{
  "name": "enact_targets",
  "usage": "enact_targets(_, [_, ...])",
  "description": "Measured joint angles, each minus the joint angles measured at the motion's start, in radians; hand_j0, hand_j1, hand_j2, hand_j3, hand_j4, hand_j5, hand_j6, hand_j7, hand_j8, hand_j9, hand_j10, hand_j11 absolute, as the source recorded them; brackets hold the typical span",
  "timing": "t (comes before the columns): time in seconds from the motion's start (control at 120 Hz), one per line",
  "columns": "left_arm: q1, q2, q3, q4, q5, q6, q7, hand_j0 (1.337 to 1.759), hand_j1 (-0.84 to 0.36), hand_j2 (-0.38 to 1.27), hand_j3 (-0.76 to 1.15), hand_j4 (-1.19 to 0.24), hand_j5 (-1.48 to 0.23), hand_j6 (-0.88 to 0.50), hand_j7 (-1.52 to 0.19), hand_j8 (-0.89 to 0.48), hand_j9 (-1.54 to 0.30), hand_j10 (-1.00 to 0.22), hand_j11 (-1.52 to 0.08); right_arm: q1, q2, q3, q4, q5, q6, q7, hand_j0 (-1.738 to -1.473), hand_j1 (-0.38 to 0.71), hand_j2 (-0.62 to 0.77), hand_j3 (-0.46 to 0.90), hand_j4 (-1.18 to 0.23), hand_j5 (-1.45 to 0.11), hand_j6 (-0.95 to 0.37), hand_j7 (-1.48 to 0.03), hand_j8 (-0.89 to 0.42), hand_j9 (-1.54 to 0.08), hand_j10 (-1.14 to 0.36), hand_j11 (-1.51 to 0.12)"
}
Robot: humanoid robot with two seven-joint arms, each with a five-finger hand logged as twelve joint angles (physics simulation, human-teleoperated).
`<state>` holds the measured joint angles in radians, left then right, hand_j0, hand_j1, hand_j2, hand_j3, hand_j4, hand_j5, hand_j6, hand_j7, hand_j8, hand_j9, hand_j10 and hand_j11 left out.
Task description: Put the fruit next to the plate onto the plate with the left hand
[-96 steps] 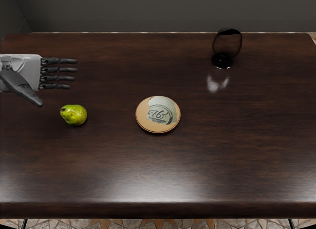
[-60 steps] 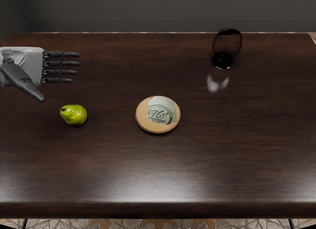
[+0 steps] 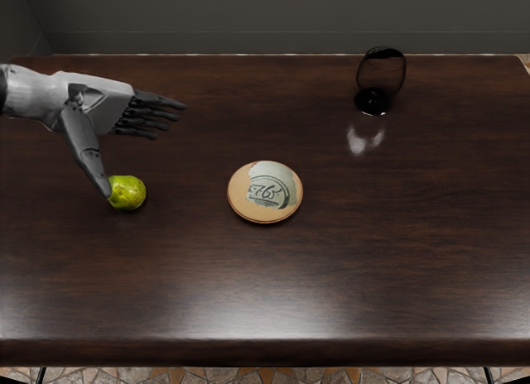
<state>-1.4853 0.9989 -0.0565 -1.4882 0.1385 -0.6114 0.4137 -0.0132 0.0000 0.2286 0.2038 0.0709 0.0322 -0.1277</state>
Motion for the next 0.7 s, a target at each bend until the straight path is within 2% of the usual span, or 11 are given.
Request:
enact_targets(0.1, [-0.030,0.000,0.001,-0.023,0.057,0.000,0.067,1.658,0.35,0.00,0.00,0.00,0.00,0.00,0.00,0.00,0.00,0.00,0.00,0.000,0.000,0.000,-0.001,0.000,0.000,0.000,-1.658,-0.32,-0.01,0.00,-0.03,-0.03,-0.03,-0.03,-0.03,-0.03,-0.03,-0.03])
enact_targets(0.233, [-0.032,0.000,0.001,-0.067,0.138,0.000,0.115,1.658,0.35,0.00,0.00,0.00,0.00,0.00,0.00,0.00,0.00,0.00,0.00,-0.001,0.000,0.000,-0.001,0.000,0.000,0.000,-1.658,-0.32,-0.01,0.00,-0.03,-0.03,-0.03,-0.03,-0.03,-0.03,-0.03,-0.03])
enact_targets(0.433, [-0.023,-0.045,0.015,-0.096,0.302,0.074,0.144,1.658,0.35,0.00,0.00,0.00,0.00,0.00,0.00,0.00,0.00,0.00,0.00,-0.001,0.000,0.000,-0.001,0.000,0.000,-0.001,-1.658,-0.32,-0.01,0.00,-0.03,-0.03,-0.03,-0.03,-0.03,-0.03,-0.03,-0.03])
enact_targets(0.567, [-0.005,-0.100,0.030,-0.100,0.418,0.151,0.180,1.658,0.35,0.00,0.00,0.00,0.00,0.00,0.00,0.00,0.00,0.00,0.00,-0.001,0.000,0.000,-0.001,0.000,0.000,-0.001,-1.658,-0.32,-0.01,0.00,-0.03,-0.03,-0.03,-0.03,-0.03,-0.03,-0.03,-0.03])
enact_targets(0.7, [0.005,-0.133,0.075,-0.101,0.510,0.249,0.192,1.658,0.35,0.00,0.00,0.00,0.00,-0.01,0.00,0.00,0.00,0.00,0.00,-0.001,0.000,-0.001,-0.002,0.000,0.000,-0.001,-1.658,-0.32,-0.01,0.00,-0.03,-0.03,-0.03,-0.03,-0.03,-0.03,-0.03,-0.03])
